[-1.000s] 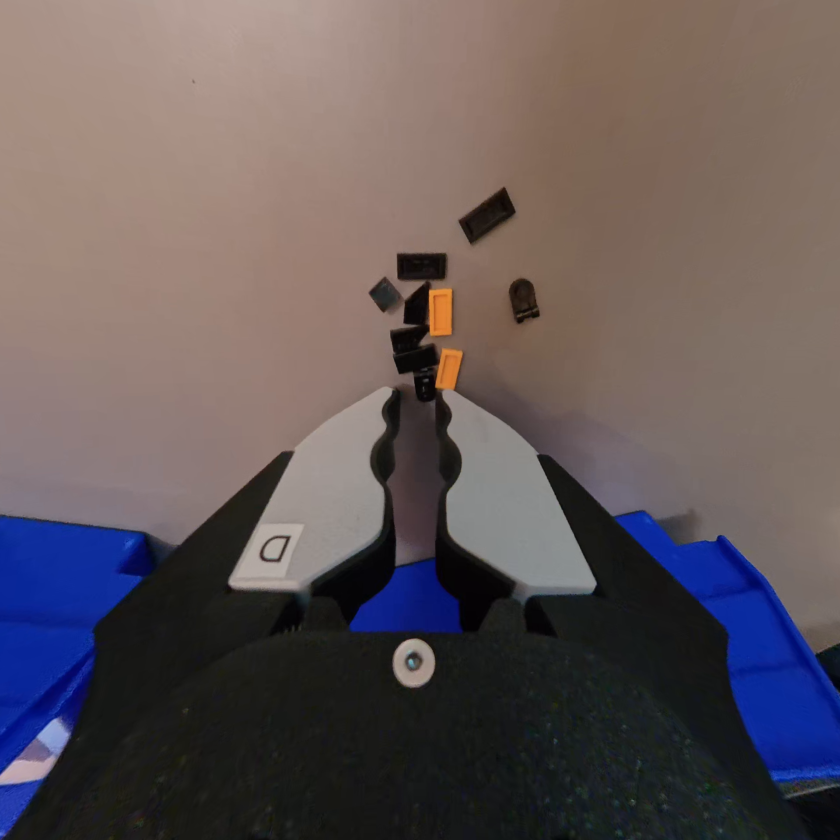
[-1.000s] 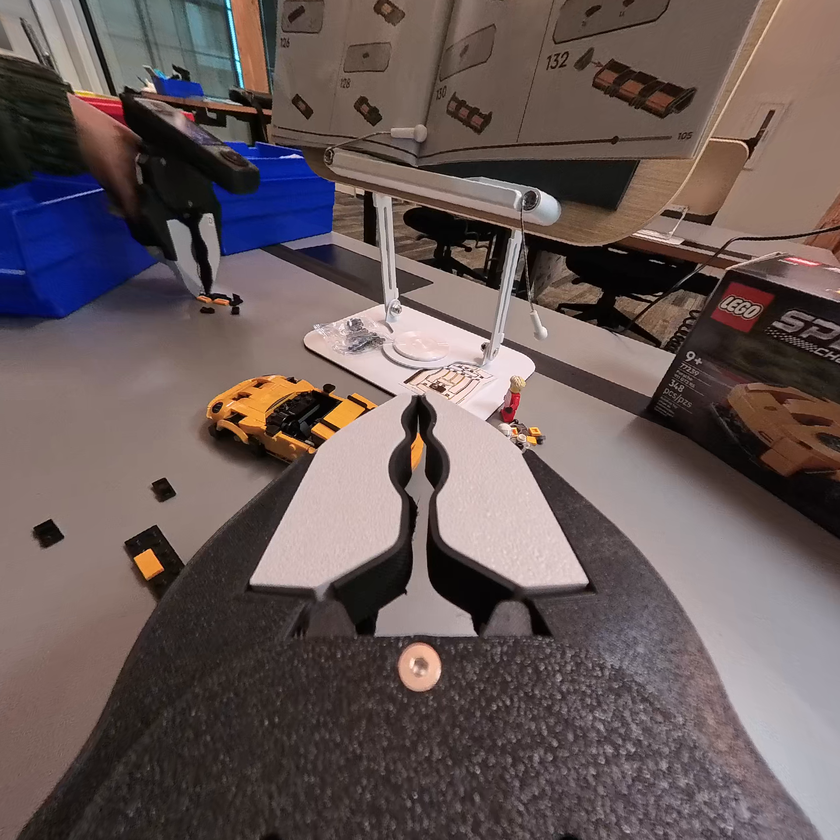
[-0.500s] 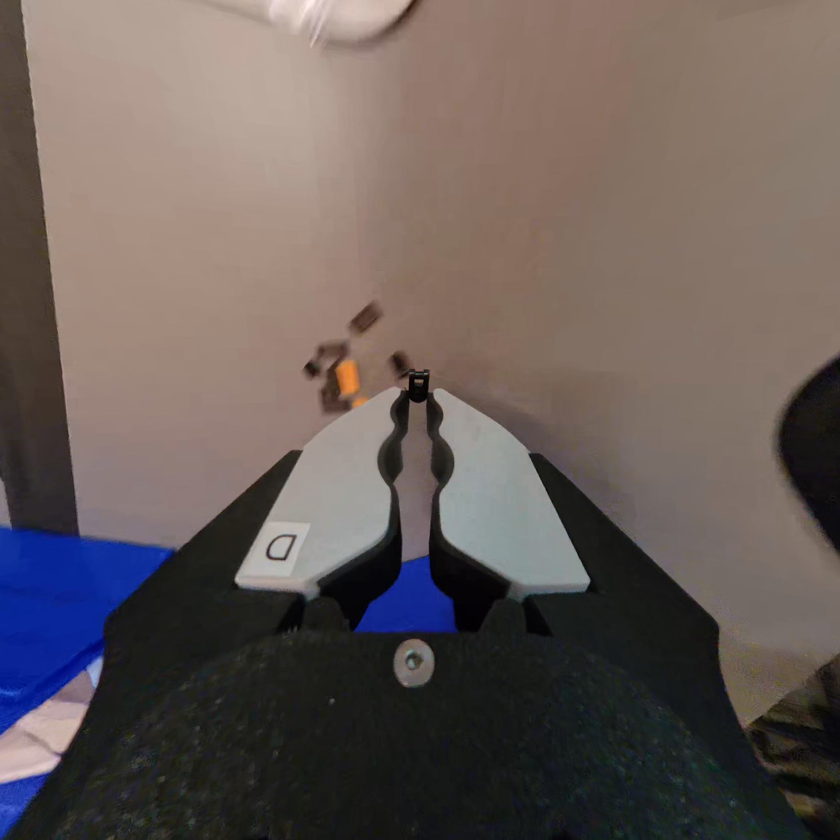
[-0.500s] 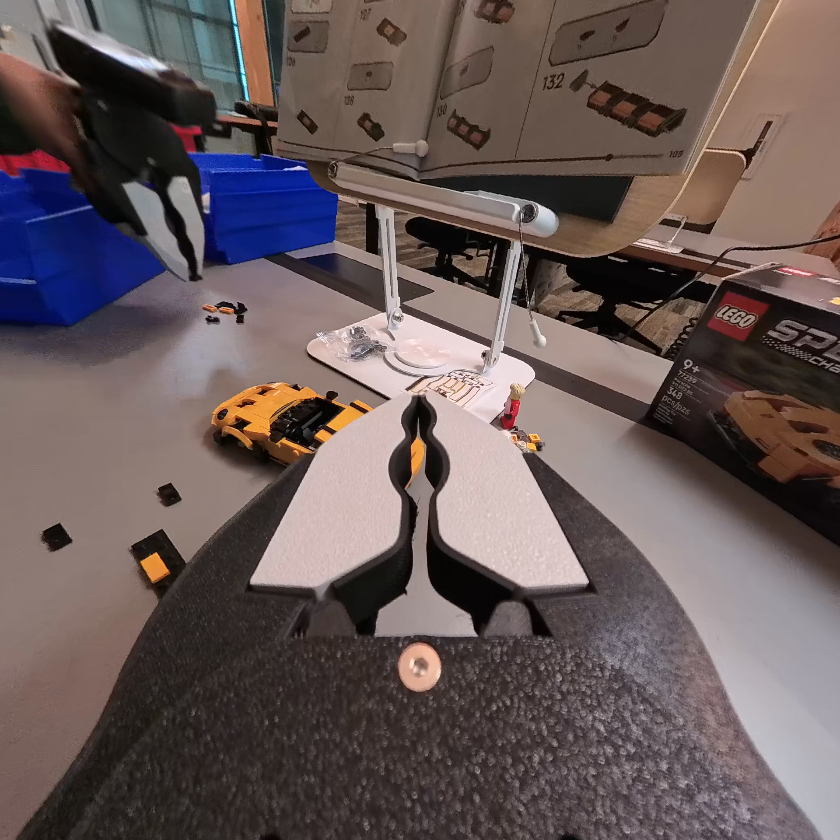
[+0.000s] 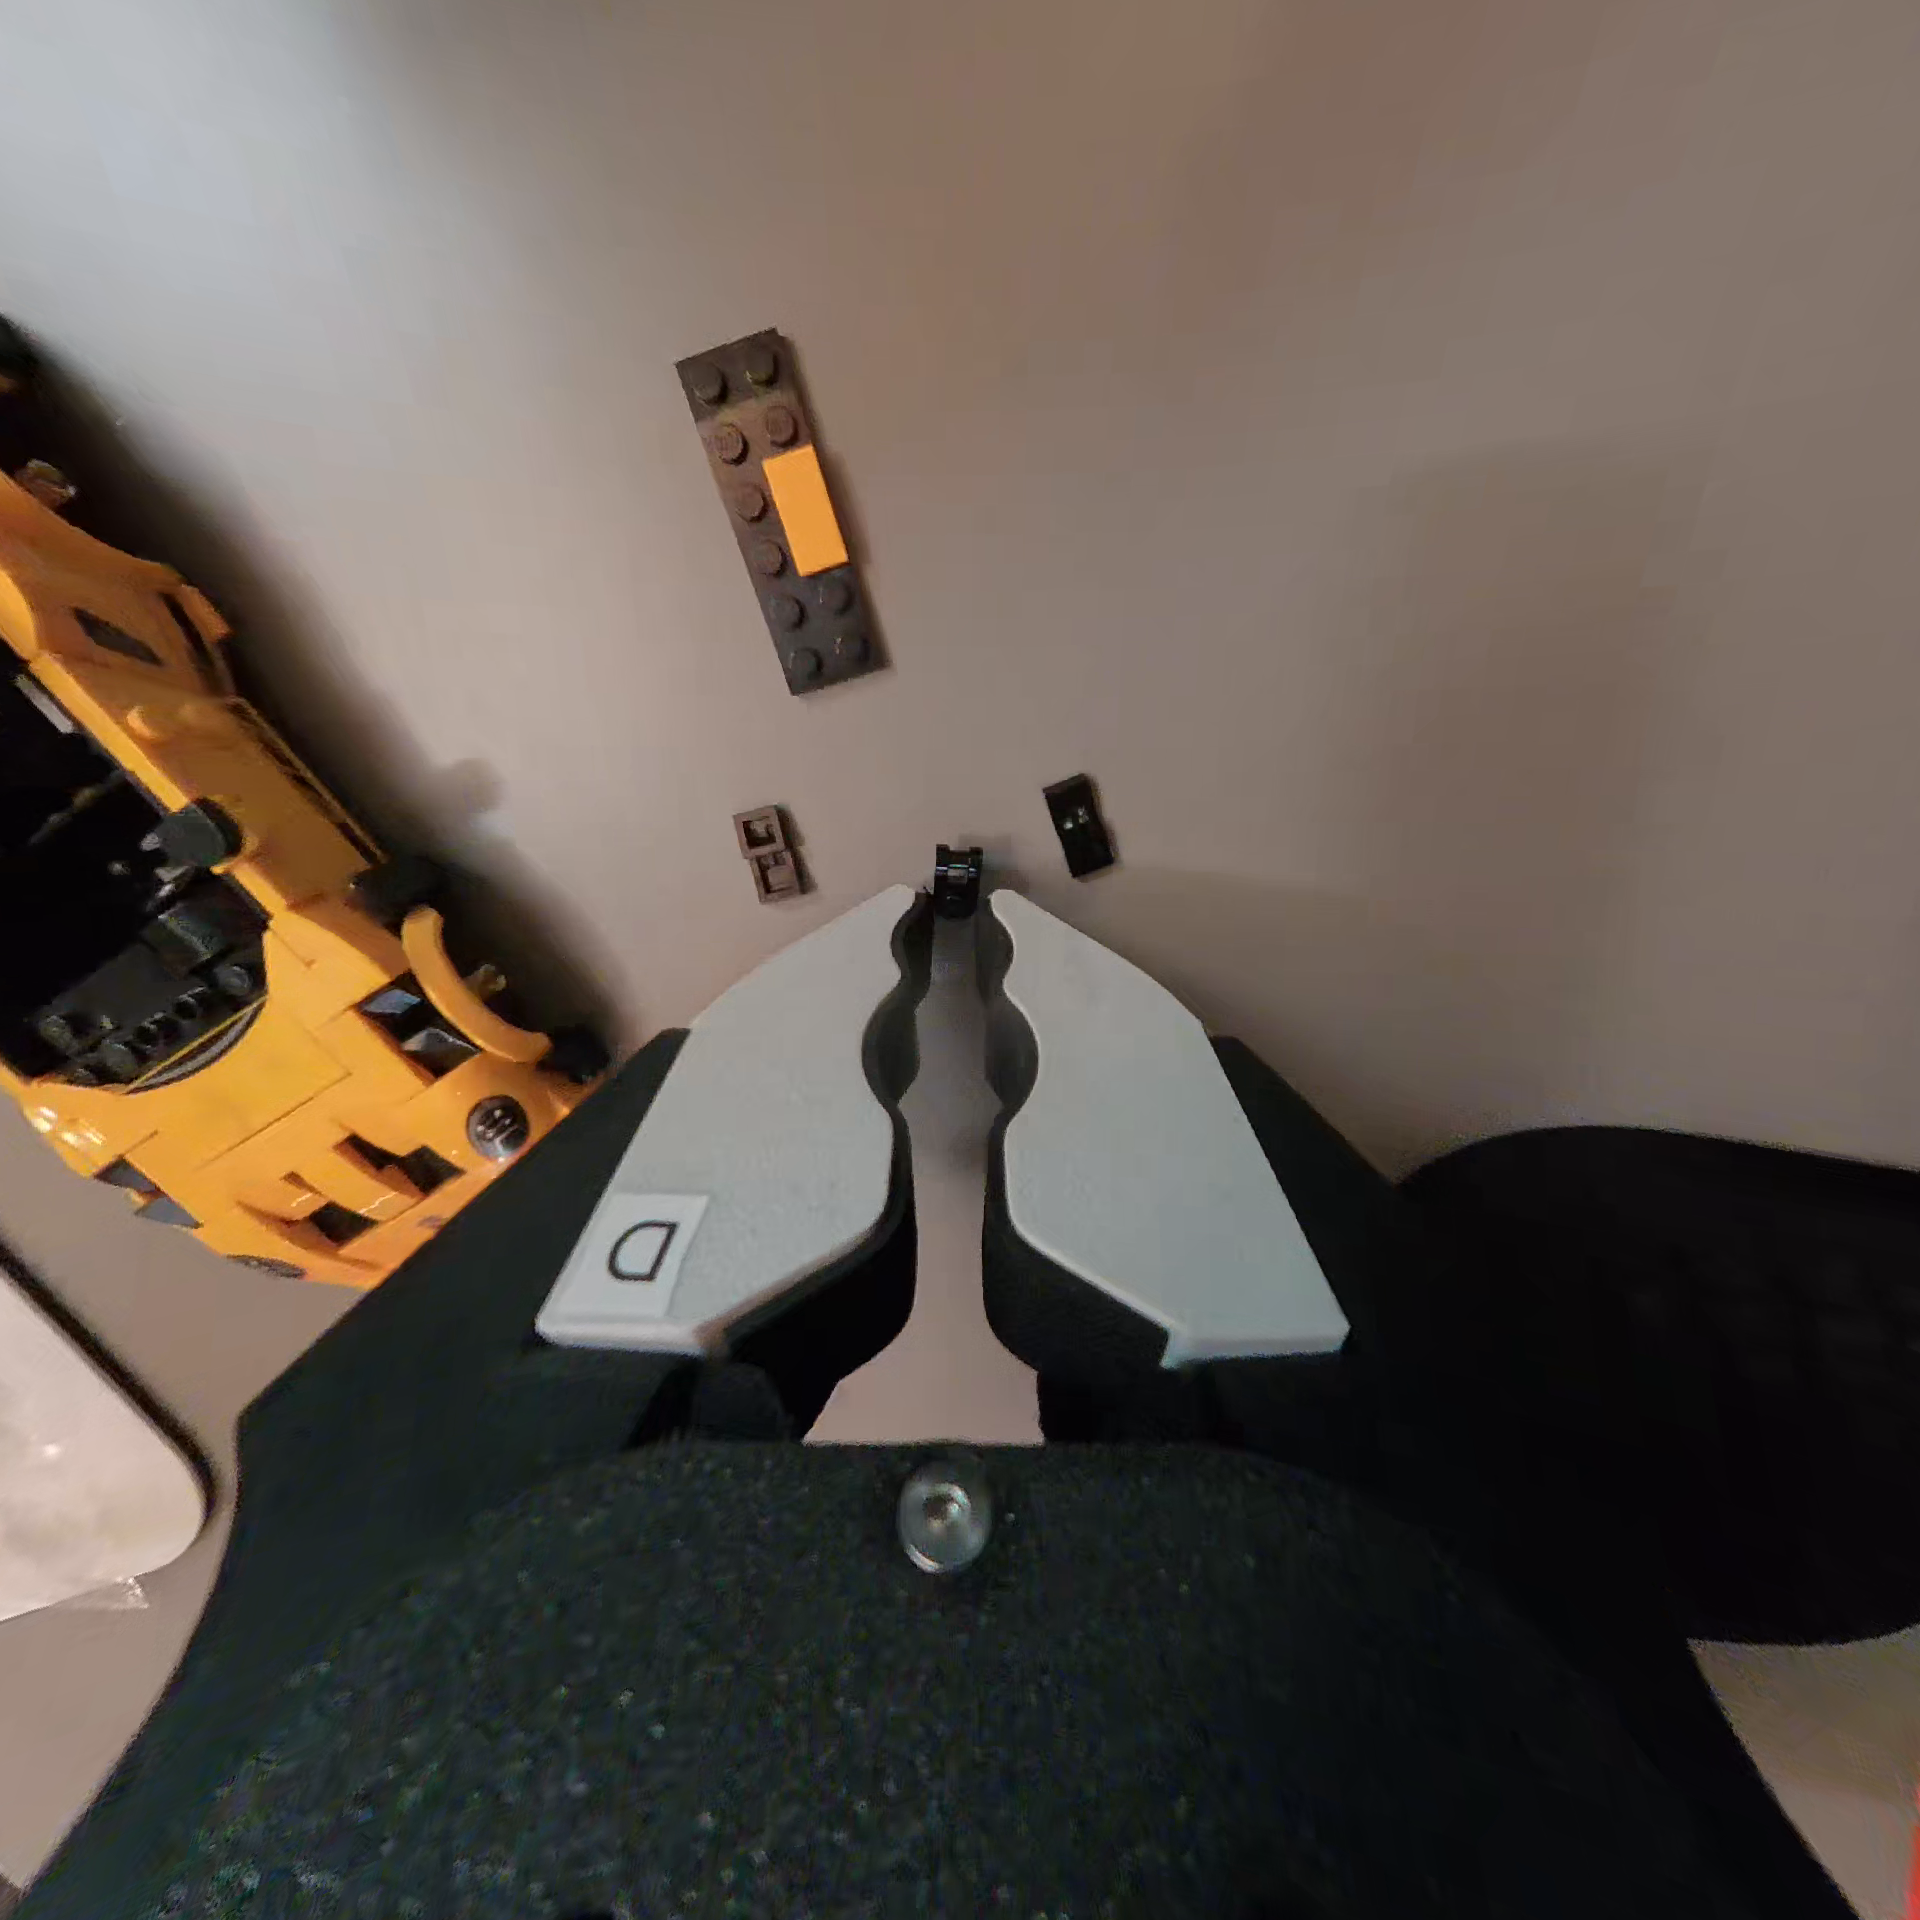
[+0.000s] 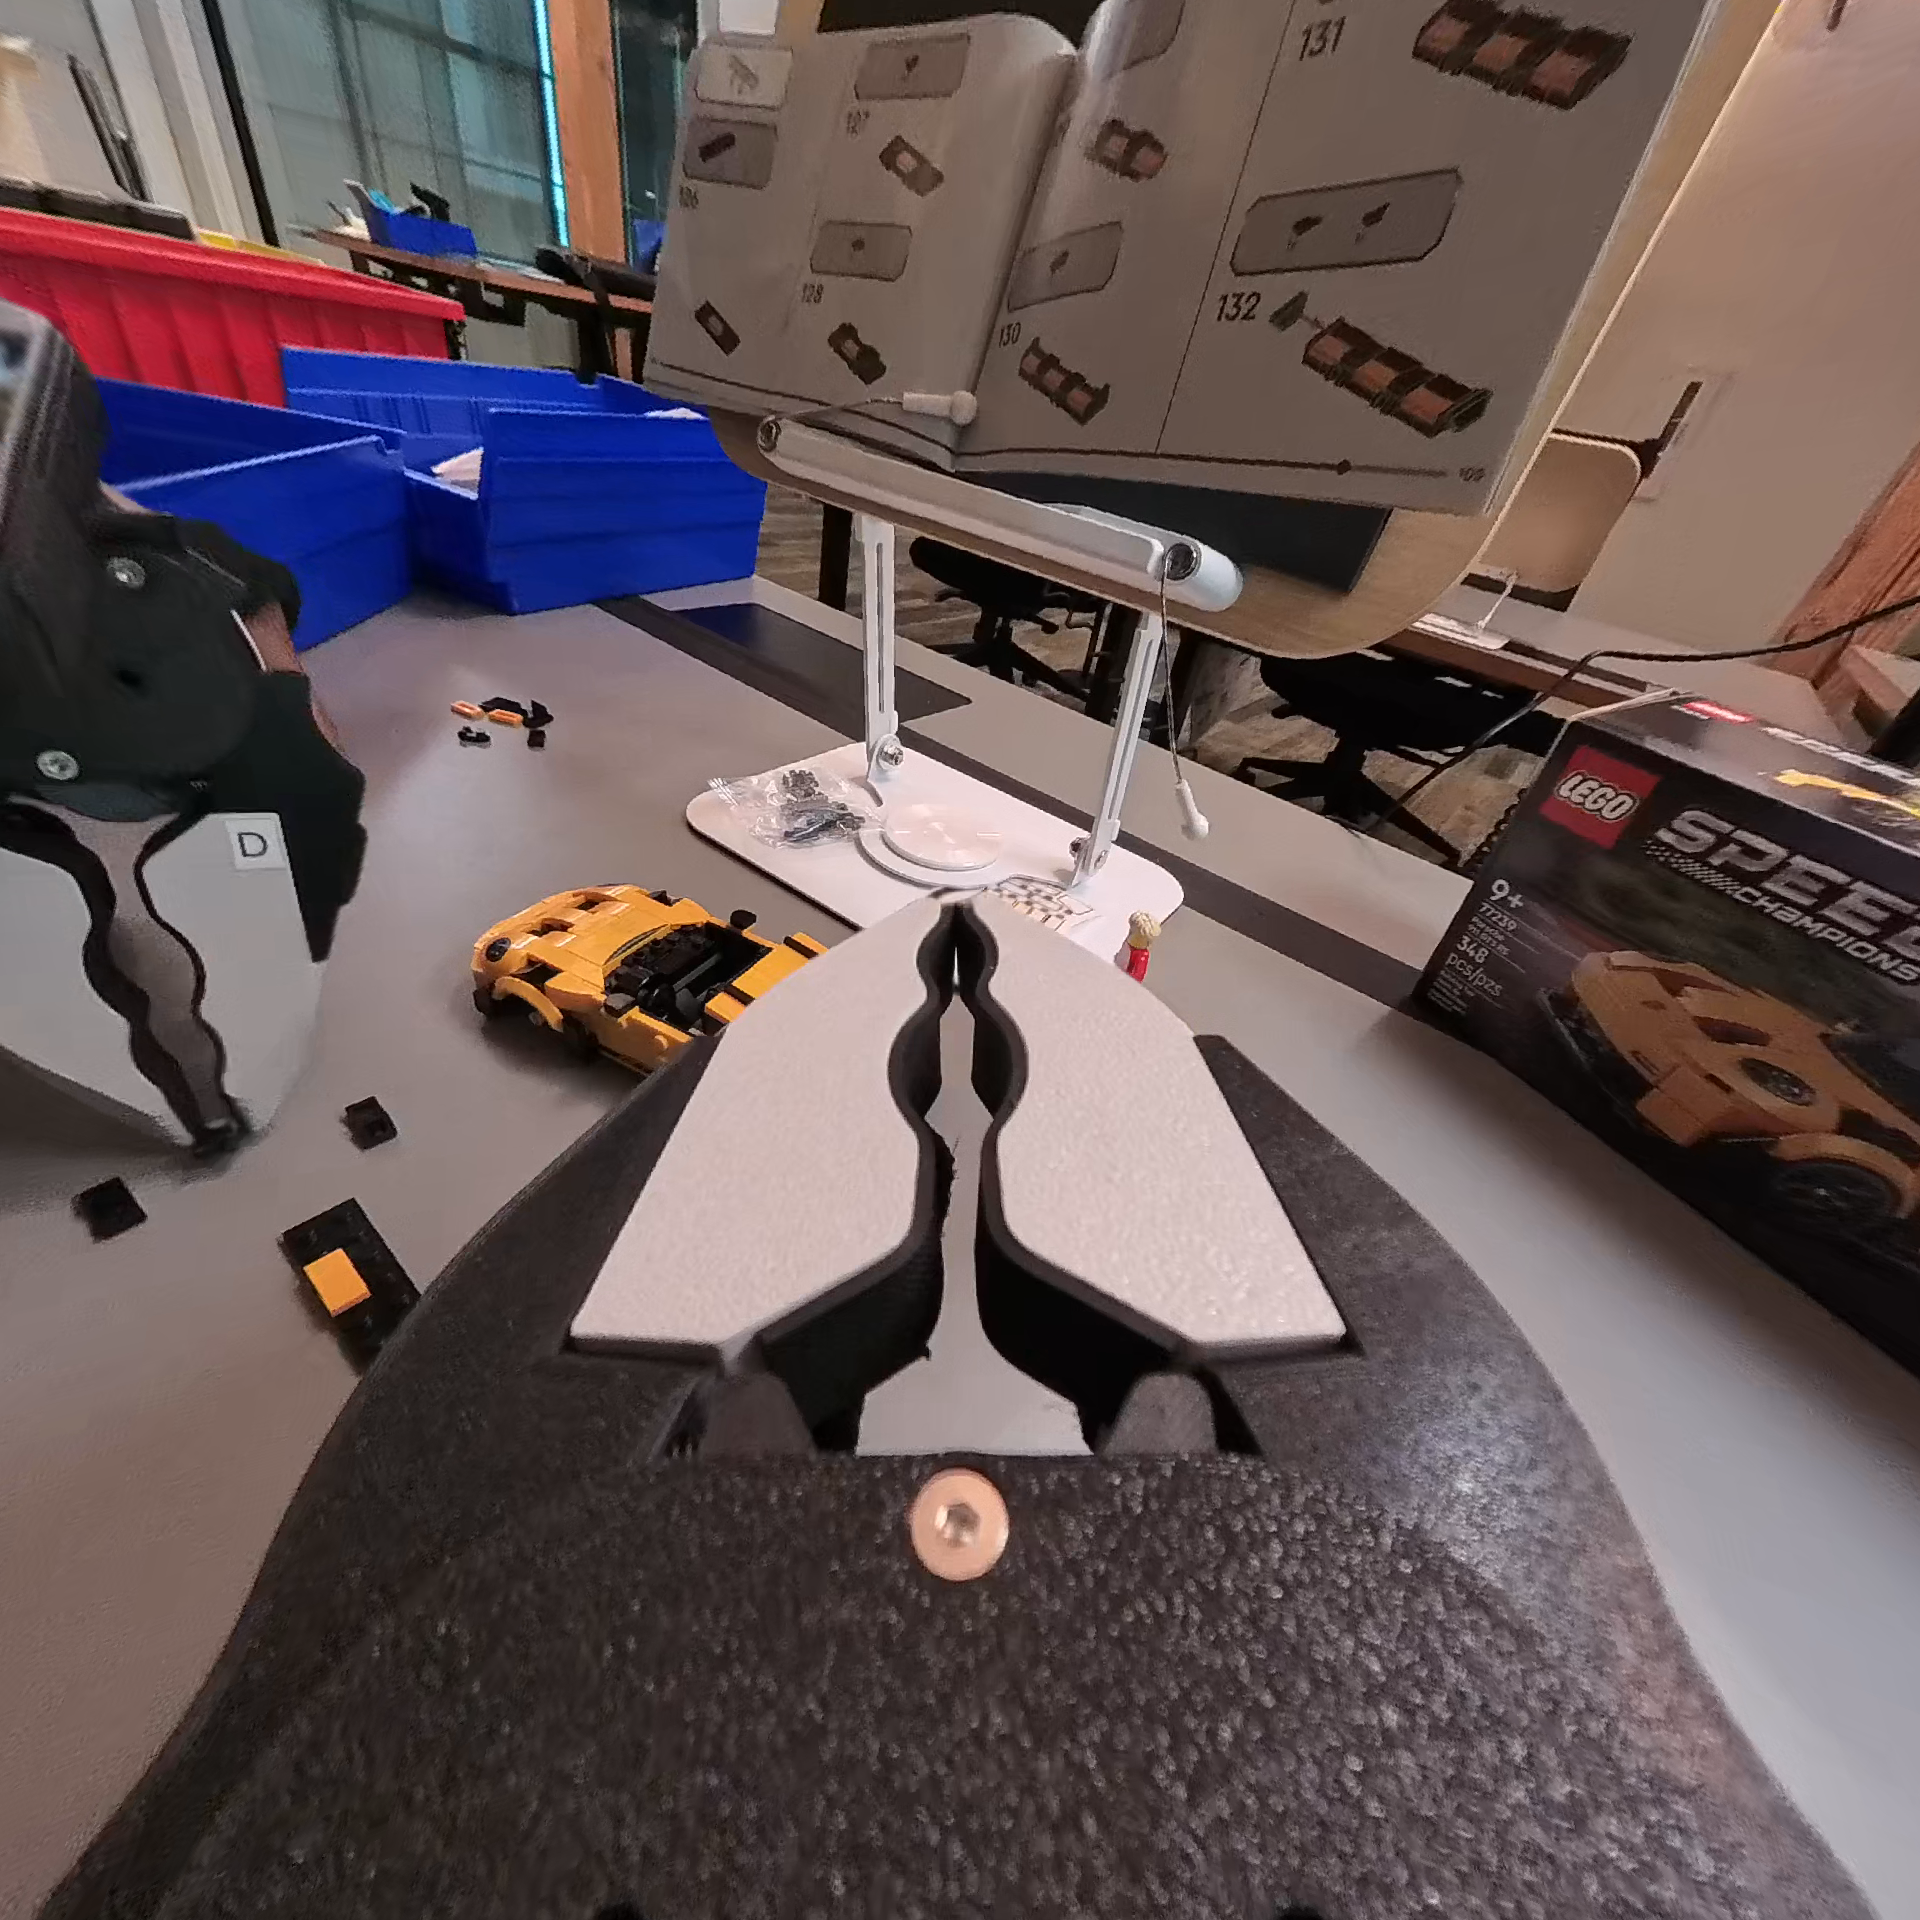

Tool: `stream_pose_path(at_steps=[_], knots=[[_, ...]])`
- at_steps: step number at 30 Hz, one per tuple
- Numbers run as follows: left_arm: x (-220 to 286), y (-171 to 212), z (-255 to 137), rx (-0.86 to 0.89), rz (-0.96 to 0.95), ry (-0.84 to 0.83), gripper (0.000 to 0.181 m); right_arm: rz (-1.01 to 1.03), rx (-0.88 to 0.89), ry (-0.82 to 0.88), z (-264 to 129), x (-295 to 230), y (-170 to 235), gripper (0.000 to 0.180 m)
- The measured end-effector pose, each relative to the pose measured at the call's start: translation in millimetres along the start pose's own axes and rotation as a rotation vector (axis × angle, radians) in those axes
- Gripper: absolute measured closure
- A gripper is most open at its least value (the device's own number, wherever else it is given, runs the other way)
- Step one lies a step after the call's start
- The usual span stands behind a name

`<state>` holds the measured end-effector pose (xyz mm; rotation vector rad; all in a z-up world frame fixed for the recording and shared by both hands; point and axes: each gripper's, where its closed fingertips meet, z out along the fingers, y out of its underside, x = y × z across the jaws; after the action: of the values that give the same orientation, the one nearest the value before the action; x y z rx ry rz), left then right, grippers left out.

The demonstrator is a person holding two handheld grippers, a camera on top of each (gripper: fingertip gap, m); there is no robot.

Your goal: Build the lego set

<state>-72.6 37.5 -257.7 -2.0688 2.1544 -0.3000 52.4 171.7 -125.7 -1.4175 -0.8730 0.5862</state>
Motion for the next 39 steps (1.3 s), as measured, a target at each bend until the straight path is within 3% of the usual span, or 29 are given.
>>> stream_pose_path(at_steps=[6,10,13,16,18,21,28,34,39], knots=[[0.9,7.4,0.1,-0.006,-0.043,-0.034,0.154,-0.006,0.012,-0.012,-2.5,-1.4,-4.2,0.180],[-7.9,36.7,-32.7,-0.010,-0.105,-0.113,0.155,-0.010,0.016,-0.016,-3.5,-2.9,-6.2,0.180],[-38.0,88.6,-83.7,-0.022,-0.255,-0.253,0.162,-0.012,0.019,-0.020,-3.6,-4.5,-7.3,0.180],[-70.1,168.6,-125.3,-0.029,-0.513,-0.340,0.160,-0.010,0.017,-0.030,-3.1,-6.8,-7.2,0.180],[-88.0,216.4,-138.3,0.004,-0.662,-0.382,0.161,-0.009,0.017,-0.035,-2.8,-8.0,-7.2,0.180],[-99.5,250.3,-131.6,0.048,-0.734,-0.370,0.164,-0.008,0.014,-0.033,-2.1,-7.9,-6.0,0.180],[-93.8,242.6,-87.8,-0.044,-0.692,-0.207,0.163,0.003,0.020,-0.009,-2.5,-1.8,-5.3,0.180],[-95.3,251.6,-64.2,-0.116,-0.710,-0.170,0.158,0.009,0.021,-0.011,-2.8,-1.1,-5.2,0.180],[-98.2,247.5,-61.9,-0.081,-0.734,-0.157,0.173,0.013,0.018,-0.013,-2.4,-0.6,-4.0,0.180]])
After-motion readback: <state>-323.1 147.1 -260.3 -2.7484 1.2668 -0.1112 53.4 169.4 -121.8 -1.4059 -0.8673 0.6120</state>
